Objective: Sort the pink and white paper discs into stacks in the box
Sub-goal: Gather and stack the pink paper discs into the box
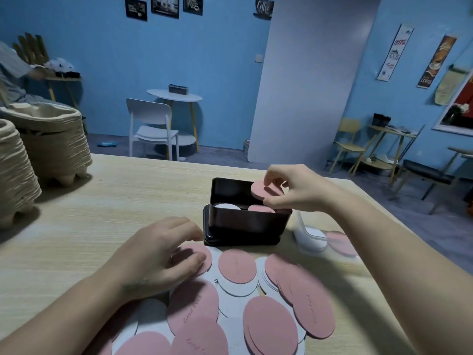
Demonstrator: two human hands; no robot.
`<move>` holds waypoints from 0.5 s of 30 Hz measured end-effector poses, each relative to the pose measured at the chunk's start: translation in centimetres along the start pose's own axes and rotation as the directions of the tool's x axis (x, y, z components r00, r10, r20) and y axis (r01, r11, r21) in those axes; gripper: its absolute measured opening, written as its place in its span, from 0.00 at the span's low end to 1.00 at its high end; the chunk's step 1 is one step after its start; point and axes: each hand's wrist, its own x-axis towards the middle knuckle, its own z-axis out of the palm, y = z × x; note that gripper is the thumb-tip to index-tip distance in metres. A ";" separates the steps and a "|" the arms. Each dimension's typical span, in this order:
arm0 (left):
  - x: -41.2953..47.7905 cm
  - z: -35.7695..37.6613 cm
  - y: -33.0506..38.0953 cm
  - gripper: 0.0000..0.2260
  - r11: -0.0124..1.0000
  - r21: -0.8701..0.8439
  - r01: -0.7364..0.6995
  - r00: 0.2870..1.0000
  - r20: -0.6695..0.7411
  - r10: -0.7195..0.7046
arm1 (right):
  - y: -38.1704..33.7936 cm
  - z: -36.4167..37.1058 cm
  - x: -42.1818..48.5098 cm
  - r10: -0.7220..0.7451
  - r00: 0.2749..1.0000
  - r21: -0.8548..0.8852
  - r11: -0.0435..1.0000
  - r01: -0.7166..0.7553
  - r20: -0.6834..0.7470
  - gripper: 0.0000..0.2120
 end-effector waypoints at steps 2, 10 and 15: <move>-0.2 0.0 -0.1 0.10 1.000 -0.006 0.005 1.000 0.003 -0.005 | -0.1 0.2 0.6 0.012 0.998 -0.054 0.999 -0.009 0.060 0.19; -0.2 0.0 -0.3 0.08 0.999 -0.037 0.020 1.000 0.015 -0.020 | -0.2 1.1 1.5 -0.003 0.984 -0.296 0.953 0.057 0.181 0.15; -0.4 0.1 -0.2 0.07 0.999 -0.036 0.023 0.999 0.030 -0.022 | 0.0 1.3 2.0 0.019 0.971 -0.386 0.919 0.077 0.239 0.17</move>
